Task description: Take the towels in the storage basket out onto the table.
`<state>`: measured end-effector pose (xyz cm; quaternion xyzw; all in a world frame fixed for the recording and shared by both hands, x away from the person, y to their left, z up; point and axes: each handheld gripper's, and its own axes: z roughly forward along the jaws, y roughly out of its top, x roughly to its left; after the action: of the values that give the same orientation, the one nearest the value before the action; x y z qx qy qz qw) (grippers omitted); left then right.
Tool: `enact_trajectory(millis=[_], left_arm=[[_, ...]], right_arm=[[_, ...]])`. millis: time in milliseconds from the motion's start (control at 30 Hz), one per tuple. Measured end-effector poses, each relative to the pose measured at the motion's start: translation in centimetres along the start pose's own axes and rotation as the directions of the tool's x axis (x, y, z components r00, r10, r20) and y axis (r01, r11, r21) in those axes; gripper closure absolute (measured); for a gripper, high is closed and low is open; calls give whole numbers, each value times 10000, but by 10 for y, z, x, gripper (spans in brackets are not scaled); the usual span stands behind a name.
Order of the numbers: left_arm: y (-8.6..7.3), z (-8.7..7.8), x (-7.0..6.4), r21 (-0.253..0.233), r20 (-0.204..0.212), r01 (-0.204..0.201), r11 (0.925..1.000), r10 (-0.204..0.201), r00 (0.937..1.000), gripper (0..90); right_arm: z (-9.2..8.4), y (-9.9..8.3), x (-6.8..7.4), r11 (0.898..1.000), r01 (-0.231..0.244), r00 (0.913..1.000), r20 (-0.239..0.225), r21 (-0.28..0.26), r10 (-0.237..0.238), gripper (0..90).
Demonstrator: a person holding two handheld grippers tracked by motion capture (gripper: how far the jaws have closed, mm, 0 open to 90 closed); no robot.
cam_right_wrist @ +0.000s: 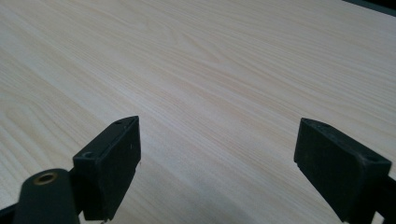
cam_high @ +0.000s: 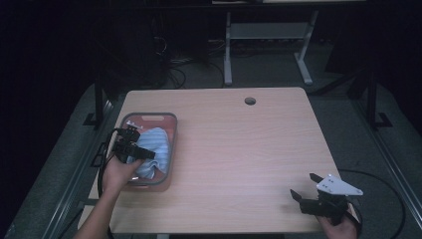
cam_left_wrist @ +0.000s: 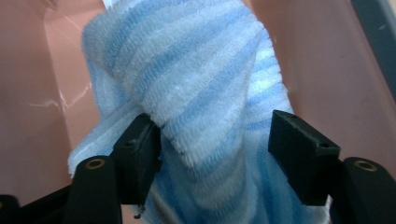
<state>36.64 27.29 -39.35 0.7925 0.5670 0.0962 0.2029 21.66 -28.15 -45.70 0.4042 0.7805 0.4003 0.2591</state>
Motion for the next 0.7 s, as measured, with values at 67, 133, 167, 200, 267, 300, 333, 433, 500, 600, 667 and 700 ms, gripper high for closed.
enact_trajectory(millis=[67,133,167,200,267,300,333,433,500,600,667,700], left_arm=[[1,4,1,203,-78,-103,9997,105,9999,390],[2,7,2,385,-120,-108,9992,113,9999,421],[2,8,2,461,-174,-98,9989,106,9998,463],[2,9,2,535,-235,-139,9985,152,9996,463],[3,11,3,636,-296,-9,9980,28,9996,479],[3,11,4,696,-324,-58,9976,81,9994,479],[3,11,3,733,-352,-70,9973,97,9993,481],[4,13,2,926,-443,-161,9956,203,9988,503],[4,14,1,954,-485,-100,9954,147,9987,517],[5,15,2,1055,-500,-146,9943,200,9985,543],[5,15,4,1110,-478,-151,9937,206,9986,573],[5,15,4,1152,-453,-177,9932,231,9987,606]], right_arm=[[0,0,0,10000,-45,10000,-3,-1,45,142],[0,0,1,10000,-65,10000,-2,-11,65,143],[-1,0,0,10000,-27,10000,20,-2,27,142],[-1,0,0,10000,-27,10000,20,-2,27,142],[-1,0,0,10000,-42,10000,21,-9,42,143],[-1,0,0,10000,-46,10000,20,-6,46,142],[-1,0,0,10000,-38,10000,17,-4,38,142],[-1,0,0,10000,-40,10000,3,0,40,142],[-1,0,0,10000,-36,10000,4,-5,36,142],[-1,0,0,10000,-54,10000,-4,6,54,142],[-1,0,0,10000,-59,10000,2,-12,59,143],[-1,-1,0,10000,-56,10000,2,-25,56,142]])
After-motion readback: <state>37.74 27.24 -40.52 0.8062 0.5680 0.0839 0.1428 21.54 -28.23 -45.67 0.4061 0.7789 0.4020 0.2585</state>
